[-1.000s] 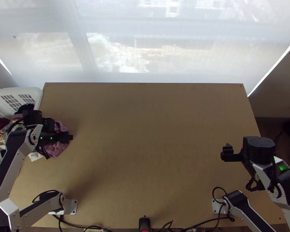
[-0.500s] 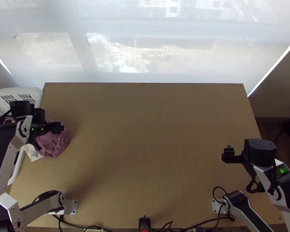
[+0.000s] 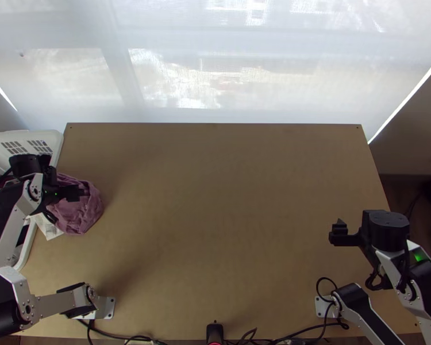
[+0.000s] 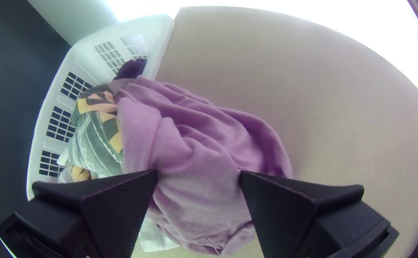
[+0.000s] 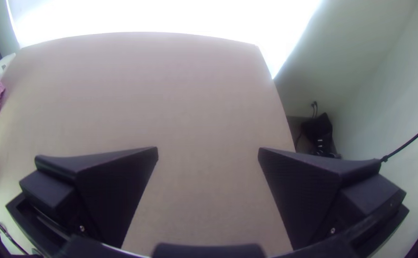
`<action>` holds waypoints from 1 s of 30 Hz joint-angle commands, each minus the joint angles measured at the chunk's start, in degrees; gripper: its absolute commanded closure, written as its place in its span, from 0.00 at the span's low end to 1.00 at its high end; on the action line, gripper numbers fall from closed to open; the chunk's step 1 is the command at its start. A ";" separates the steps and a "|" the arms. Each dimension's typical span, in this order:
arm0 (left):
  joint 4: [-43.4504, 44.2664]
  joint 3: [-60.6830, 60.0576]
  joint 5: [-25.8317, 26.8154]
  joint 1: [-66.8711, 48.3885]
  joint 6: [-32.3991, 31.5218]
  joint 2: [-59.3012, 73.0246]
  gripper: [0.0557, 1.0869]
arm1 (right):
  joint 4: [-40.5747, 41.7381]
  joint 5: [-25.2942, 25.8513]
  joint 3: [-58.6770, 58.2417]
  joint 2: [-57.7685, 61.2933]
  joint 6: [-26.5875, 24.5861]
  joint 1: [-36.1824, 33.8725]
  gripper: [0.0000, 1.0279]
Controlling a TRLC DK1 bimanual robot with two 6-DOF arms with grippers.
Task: Fold the t-shirt
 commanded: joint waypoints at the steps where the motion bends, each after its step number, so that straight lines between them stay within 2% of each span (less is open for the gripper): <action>1: 3.88 1.24 -2.43 2.15 -1.33 4.68 0.17 | 0.02 -0.05 -2.71 -1.59 0.39 -0.02 0.05; 2: 3.71 1.68 -2.43 2.15 -1.50 5.73 0.19 | 0.02 -0.14 -2.98 -1.76 0.39 -0.02 0.05; 4: 3.53 1.85 -2.43 1.71 -1.94 7.14 0.30 | 0.11 -0.14 -3.42 -1.94 0.47 -0.02 0.05; 5: 3.53 1.94 -2.25 1.36 -1.94 7.40 0.40 | 0.11 -0.22 -3.50 -1.94 0.47 -0.11 0.05; 7: 3.44 2.20 -1.73 0.65 -2.30 8.02 0.69 | 0.19 -0.22 -3.77 -2.11 0.47 -0.19 0.05; 9: 3.00 2.91 -1.20 -0.31 -2.56 8.19 0.93 | 0.28 -0.22 -4.12 -2.20 0.47 -0.28 0.05; 10: 2.56 3.26 -1.20 -0.84 -2.82 8.19 0.96 | 0.37 -0.31 -4.30 -2.29 0.47 -0.28 0.05; 19: -4.73 13.45 -1.20 -3.21 -6.60 5.56 0.97 | 1.60 -0.58 -4.82 -1.50 0.47 -0.19 0.05; 30: -15.28 42.28 0.03 -9.81 -8.18 3.36 0.97 | 1.95 -0.93 -4.21 -0.80 0.56 -0.02 0.05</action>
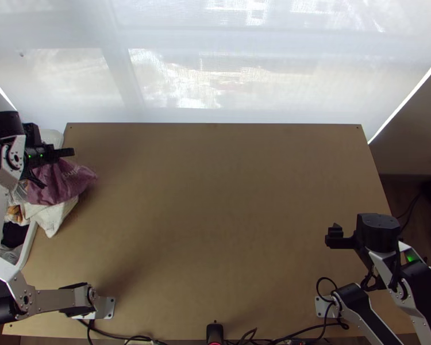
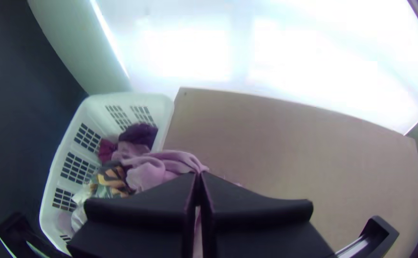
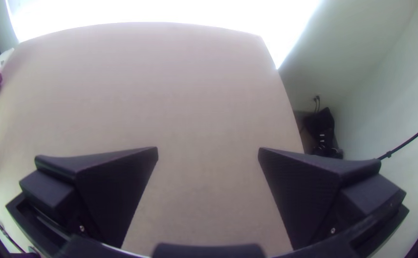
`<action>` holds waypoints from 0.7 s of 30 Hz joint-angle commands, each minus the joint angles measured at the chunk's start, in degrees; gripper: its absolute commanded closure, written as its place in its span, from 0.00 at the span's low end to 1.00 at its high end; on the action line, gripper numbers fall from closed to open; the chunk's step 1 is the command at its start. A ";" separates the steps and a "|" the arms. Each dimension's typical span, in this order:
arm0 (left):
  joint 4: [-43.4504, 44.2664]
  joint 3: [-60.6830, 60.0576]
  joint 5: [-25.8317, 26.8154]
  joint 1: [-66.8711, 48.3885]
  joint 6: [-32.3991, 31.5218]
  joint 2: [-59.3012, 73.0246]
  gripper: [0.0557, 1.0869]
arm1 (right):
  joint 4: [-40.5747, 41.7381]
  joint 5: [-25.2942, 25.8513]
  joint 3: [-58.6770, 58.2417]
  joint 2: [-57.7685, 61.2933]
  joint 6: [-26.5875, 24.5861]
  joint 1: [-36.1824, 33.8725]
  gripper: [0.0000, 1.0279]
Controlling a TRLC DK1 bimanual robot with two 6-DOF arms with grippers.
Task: Fold the t-shirt
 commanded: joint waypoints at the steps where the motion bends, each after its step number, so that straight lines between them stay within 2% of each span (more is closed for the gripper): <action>1: -5.07 18.69 0.60 -4.41 -1.06 -0.62 0.97 | 0.27 -0.25 0.73 0.38 -0.03 0.09 0.05; 12: -4.99 44.18 0.60 -15.31 -1.06 1.31 0.97 | -1.58 -0.34 2.14 -0.32 -0.03 -0.17 0.05; 21: -5.78 43.21 0.42 -34.12 -1.15 1.31 0.97 | -2.98 -0.25 4.07 -0.41 -0.20 -0.44 0.05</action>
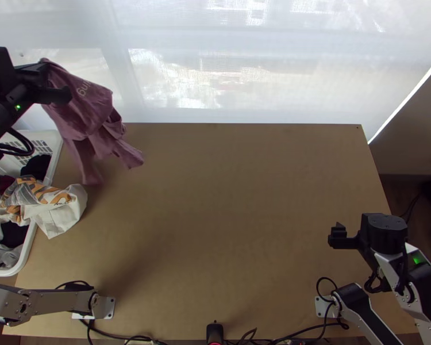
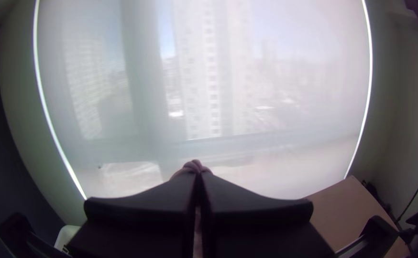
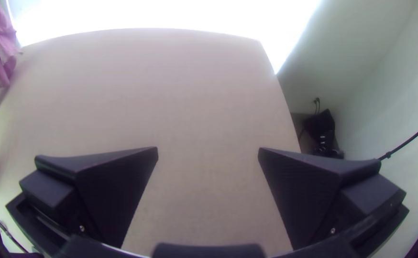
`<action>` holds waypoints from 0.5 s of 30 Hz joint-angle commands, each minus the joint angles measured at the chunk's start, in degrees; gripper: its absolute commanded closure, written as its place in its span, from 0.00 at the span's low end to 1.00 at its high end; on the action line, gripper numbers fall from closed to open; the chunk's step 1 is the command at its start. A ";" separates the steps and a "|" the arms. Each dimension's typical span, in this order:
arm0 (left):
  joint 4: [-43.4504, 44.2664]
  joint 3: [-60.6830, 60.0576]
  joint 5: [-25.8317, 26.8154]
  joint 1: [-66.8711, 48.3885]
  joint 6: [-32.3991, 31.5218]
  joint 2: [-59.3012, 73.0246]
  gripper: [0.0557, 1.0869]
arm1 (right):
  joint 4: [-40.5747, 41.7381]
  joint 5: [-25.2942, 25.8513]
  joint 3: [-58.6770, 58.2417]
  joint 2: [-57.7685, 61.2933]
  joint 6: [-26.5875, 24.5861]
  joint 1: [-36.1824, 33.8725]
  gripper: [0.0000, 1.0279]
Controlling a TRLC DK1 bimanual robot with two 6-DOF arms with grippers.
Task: Fold the t-shirt
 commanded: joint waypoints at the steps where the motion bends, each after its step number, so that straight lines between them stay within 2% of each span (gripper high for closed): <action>1: -0.77 1.29 -0.19 -15.46 -0.30 0.84 0.97 | -1.24 0.10 1.34 -0.19 -0.18 -0.22 0.05; 9: -0.16 1.20 -0.45 -35.24 -1.79 7.69 0.97 | -1.76 0.19 1.52 -0.89 -0.36 -1.45 0.05; 15: -0.16 -0.20 -0.36 -45.26 -3.90 12.44 0.97 | -1.24 0.19 1.78 -0.72 -0.27 -3.47 0.05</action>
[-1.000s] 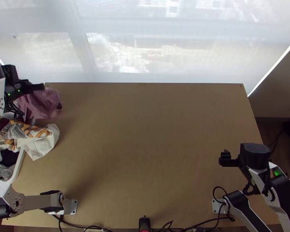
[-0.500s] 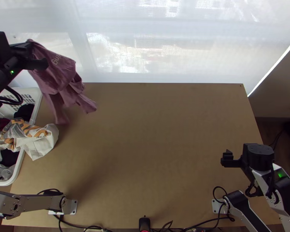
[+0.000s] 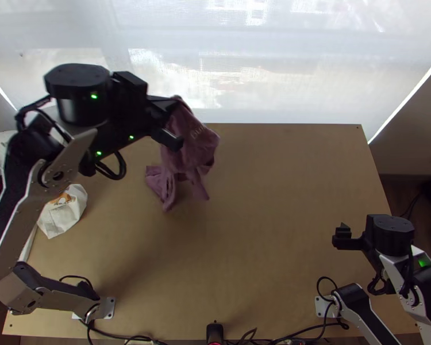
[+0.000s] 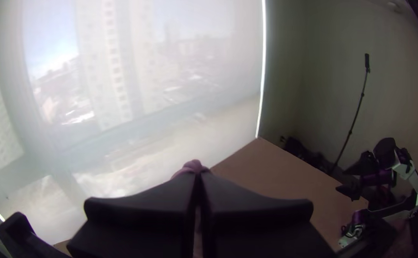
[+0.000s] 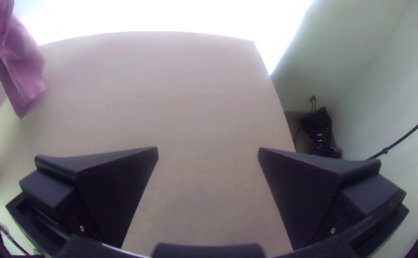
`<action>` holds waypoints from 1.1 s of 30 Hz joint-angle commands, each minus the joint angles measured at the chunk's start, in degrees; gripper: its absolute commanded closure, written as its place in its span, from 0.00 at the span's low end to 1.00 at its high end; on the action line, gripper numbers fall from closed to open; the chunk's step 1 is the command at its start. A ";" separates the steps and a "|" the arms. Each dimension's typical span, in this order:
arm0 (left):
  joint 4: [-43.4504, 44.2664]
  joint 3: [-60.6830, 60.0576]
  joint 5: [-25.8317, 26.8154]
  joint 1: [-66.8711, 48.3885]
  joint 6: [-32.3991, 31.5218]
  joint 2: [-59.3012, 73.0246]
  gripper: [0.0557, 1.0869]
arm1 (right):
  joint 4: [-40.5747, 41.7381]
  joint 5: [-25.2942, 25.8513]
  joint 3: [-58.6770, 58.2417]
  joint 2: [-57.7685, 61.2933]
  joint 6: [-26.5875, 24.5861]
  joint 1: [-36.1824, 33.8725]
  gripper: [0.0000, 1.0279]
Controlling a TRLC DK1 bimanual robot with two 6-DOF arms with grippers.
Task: Fold the t-shirt
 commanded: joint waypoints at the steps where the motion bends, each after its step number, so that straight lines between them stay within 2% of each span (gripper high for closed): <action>1: 0.15 -2.09 0.09 -13.44 -1.74 5.34 0.97 | 0.34 0.04 0.29 -0.02 -0.05 -2.40 0.05; 6: 0.15 -13.25 0.53 -17.40 -1.65 5.95 0.95 | 0.51 0.04 0.56 -0.02 -0.05 -4.25 0.05; 11: 0.77 -25.82 1.59 -17.84 -0.95 4.55 0.55 | 0.87 0.04 1.17 0.16 -0.05 -5.74 0.05; 14: 2.17 -30.83 1.50 -16.61 -1.21 3.32 0.48 | 0.95 0.04 1.17 0.16 -0.05 -6.01 0.05; 16: 2.17 -31.79 1.41 -15.20 -1.56 2.61 0.36 | 1.04 -0.05 1.35 0.16 -0.05 -6.09 0.05; 19: 2.17 -31.71 1.24 -11.51 -1.38 0.94 0.10 | 1.04 -0.05 1.79 0.16 -0.05 -6.36 0.05; 20: 2.17 -31.71 1.24 -9.66 -1.30 0.33 0.07 | 1.04 -0.05 1.88 0.16 -0.05 -6.36 0.05; 24: 1.29 -33.20 1.50 -0.52 -1.56 -3.54 0.06 | 1.13 -0.05 2.40 0.42 -0.05 -6.36 0.05; 33: 1.03 -48.93 1.76 18.46 1.87 -13.65 0.06 | 4.21 -0.14 2.84 3.50 -0.14 -5.83 0.05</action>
